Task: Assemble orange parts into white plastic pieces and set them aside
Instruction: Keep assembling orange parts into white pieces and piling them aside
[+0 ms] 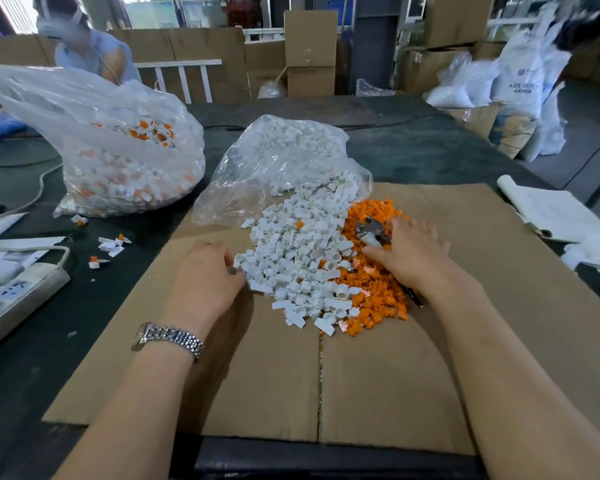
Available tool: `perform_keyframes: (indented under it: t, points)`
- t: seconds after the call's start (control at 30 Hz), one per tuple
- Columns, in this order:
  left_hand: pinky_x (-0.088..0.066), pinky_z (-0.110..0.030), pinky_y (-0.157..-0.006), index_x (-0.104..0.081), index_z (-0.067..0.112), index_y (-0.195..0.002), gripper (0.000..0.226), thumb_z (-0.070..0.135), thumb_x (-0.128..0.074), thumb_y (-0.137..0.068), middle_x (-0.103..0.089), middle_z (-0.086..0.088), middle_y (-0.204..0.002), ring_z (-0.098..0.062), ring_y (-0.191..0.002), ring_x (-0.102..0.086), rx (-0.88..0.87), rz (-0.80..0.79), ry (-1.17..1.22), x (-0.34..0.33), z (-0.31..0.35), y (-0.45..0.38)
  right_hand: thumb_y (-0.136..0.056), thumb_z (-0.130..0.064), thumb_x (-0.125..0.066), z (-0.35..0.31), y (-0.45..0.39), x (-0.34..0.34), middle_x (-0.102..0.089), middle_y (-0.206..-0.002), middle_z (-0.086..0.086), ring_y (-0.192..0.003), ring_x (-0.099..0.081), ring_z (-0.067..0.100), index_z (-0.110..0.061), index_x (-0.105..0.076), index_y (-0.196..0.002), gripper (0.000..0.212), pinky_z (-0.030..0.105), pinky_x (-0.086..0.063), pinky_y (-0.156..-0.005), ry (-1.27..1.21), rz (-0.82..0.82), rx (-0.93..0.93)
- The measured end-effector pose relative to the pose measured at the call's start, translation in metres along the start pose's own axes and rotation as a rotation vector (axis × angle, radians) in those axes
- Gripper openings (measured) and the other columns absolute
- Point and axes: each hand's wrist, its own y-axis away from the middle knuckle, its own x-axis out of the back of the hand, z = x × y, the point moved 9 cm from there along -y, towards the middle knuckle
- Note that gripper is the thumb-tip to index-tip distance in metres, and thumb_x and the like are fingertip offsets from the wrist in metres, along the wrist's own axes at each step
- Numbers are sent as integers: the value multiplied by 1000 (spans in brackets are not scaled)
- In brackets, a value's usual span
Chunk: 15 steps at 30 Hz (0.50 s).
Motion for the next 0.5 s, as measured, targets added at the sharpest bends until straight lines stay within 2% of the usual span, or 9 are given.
perform_keyframes:
  t: [0.1,0.13,0.2,0.23,0.27,0.33,0.37,0.43,0.5]
  points:
    - [-39,-24,-65,-68,15,-96,8,17,-73,-91,-64,-2,-95,-15,-82,-56,-5,53,61,4,-1,-2,-86,-42,-73,-10,12,17,-57,-126,3,-118,-52,25,-24,-58,-115,37,49,-40,-100,20,13,119]
    - [-45,-28,-72,-70,14,-100,9,13,-72,-91,-66,-3,-96,-19,-85,-59,7,66,118,5,-4,-3,-84,-36,-78,-13,16,18,-63,-115,-1,-105,-58,18,-25,-63,-102,26,41,-46,-92,-16,-46,170]
    - [-54,-38,-82,-73,14,-107,17,7,-69,-92,-69,-5,-98,-23,-86,-67,52,89,267,6,-10,-5,-77,-33,-85,-20,30,14,-67,-94,-8,-85,-60,8,-27,-69,-86,19,30,-49,-74,-101,-231,249]
    - [-58,-38,-80,-75,16,-106,17,7,-68,-92,-72,-5,-97,-22,-83,-71,78,109,348,7,-13,-5,-73,-36,-87,-24,37,10,-67,-88,-11,-83,-61,6,-26,-70,-84,22,28,-49,-71,-113,-308,274]
    - [-59,-32,-70,-76,18,-102,15,9,-69,-93,-74,-4,-93,-17,-76,-74,107,124,438,8,-15,-5,-70,-40,-89,-28,42,7,-66,-85,-12,-82,-61,6,-26,-71,-83,26,28,-50,-71,-104,-354,293]
    - [-52,-19,-52,-76,23,-89,15,9,-72,-92,-76,1,-78,-8,-63,-74,157,115,650,4,-14,-4,-68,-43,-89,-34,46,-1,-66,-85,-11,-83,-61,8,-25,-70,-81,29,30,-51,-71,-64,-371,307]
    - [-53,-18,-54,-76,24,-85,17,8,-74,-91,-77,3,-74,-8,-62,-74,171,101,759,1,-11,-4,-69,-42,-89,-37,46,-4,-67,-86,-9,-84,-62,10,-25,-70,-80,28,29,-51,-70,-49,-353,307]
    - [-58,-22,-63,-78,22,-86,18,5,-76,-89,-79,4,-79,-13,-67,-77,188,58,951,-4,-2,-4,-73,-36,-87,-39,44,-7,-70,-87,-5,-84,-65,12,-24,-70,-78,22,28,-52,-68,-36,-297,300]
    - [-58,-17,-65,-80,18,-90,15,3,-77,-88,-80,0,-86,-17,-73,-78,195,-19,1067,-11,10,-4,-77,-29,-85,-39,42,-7,-71,-87,-3,-82,-66,13,-23,-71,-77,16,27,-53,-66,-28,-255,295]
